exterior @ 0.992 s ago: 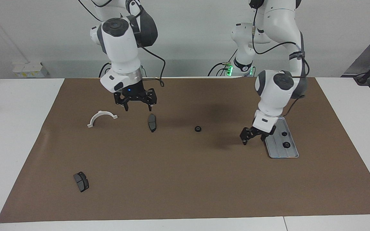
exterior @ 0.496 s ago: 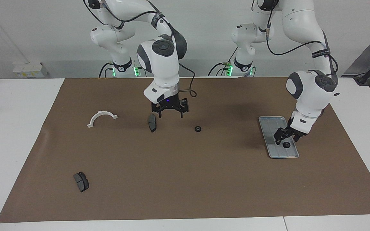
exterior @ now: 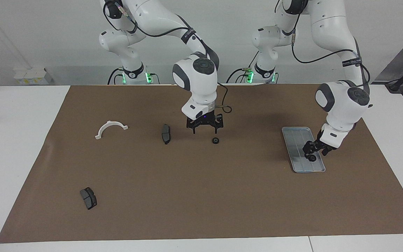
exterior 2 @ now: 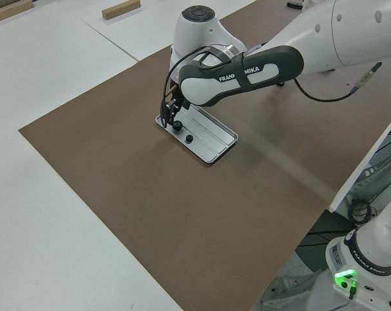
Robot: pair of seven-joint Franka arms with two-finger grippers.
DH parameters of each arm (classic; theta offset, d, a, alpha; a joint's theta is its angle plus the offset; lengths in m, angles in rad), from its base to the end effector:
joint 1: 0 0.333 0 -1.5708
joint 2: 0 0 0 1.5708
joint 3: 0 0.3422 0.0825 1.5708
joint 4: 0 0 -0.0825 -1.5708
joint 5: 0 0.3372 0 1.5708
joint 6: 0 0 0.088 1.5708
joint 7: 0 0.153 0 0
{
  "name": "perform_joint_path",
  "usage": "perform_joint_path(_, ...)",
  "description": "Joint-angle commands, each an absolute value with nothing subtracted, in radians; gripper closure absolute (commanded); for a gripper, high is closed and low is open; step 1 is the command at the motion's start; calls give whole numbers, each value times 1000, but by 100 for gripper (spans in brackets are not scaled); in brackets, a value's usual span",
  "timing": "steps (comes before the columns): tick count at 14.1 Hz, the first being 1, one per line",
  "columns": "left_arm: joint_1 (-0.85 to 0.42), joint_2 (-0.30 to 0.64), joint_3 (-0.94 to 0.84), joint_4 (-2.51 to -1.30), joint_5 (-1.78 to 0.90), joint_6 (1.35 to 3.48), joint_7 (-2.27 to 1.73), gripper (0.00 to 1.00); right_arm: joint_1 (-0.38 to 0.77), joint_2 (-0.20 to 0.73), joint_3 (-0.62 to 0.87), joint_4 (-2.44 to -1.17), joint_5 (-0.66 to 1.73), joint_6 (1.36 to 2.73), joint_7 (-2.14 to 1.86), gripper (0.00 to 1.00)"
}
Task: Place bearing gear from tray to pile
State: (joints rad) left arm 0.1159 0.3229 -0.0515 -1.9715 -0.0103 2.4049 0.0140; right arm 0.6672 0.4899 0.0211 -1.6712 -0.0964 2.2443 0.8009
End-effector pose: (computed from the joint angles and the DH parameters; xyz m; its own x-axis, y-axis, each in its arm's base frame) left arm 0.5972 0.0396 0.3278 0.9919 0.0620 0.1108 0.0599 -0.9980 0.0225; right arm 0.5151 0.4135 0.3321 0.9925 -0.0586 0.1070 -0.0579 -0.9983 -0.0097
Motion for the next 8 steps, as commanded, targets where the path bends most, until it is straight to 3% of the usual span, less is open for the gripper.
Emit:
perform_joint_path(1,127,316,-64,-2020,-11,2473,28,37,678,517,20,-1658,-107,2278,827,0)
perform_joint_path(4,124,324,-64,-2022,-11,2487,28,45,681,540,21,-1661,-110,2296,831,0)
perform_joint_path(8,126,331,-64,-2028,-11,2494,28,53,698,541,21,-1709,-106,2361,833,13)
